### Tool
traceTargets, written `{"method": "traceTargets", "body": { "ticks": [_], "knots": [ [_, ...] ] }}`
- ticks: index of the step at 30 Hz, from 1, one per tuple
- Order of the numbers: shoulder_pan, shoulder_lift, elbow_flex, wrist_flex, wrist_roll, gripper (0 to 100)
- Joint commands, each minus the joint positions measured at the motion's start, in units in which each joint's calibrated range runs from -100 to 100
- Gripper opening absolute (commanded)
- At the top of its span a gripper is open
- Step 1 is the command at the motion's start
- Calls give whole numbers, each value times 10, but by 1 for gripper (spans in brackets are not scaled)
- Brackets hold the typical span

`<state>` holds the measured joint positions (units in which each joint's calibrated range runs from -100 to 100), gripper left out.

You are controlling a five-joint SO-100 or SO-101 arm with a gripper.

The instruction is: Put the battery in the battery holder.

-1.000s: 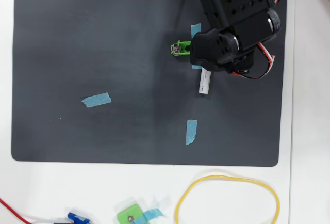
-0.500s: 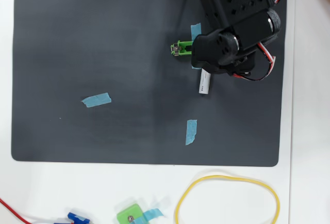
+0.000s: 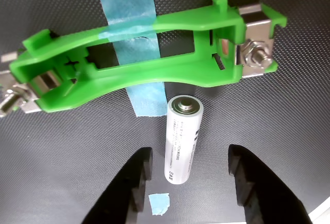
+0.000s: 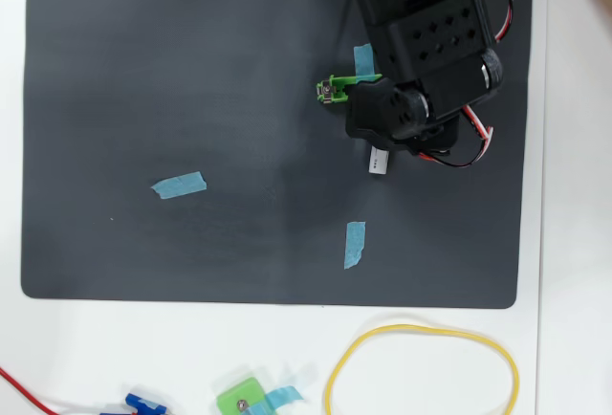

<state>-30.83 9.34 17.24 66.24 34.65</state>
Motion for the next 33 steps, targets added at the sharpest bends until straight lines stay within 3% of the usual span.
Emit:
{"method": "traceTargets", "body": {
  "ticks": [1, 33],
  "knots": [
    [11, -3, -26, -4, 3, 15],
    [12, 40, -34, -4, 2, 15]
  ]
}}
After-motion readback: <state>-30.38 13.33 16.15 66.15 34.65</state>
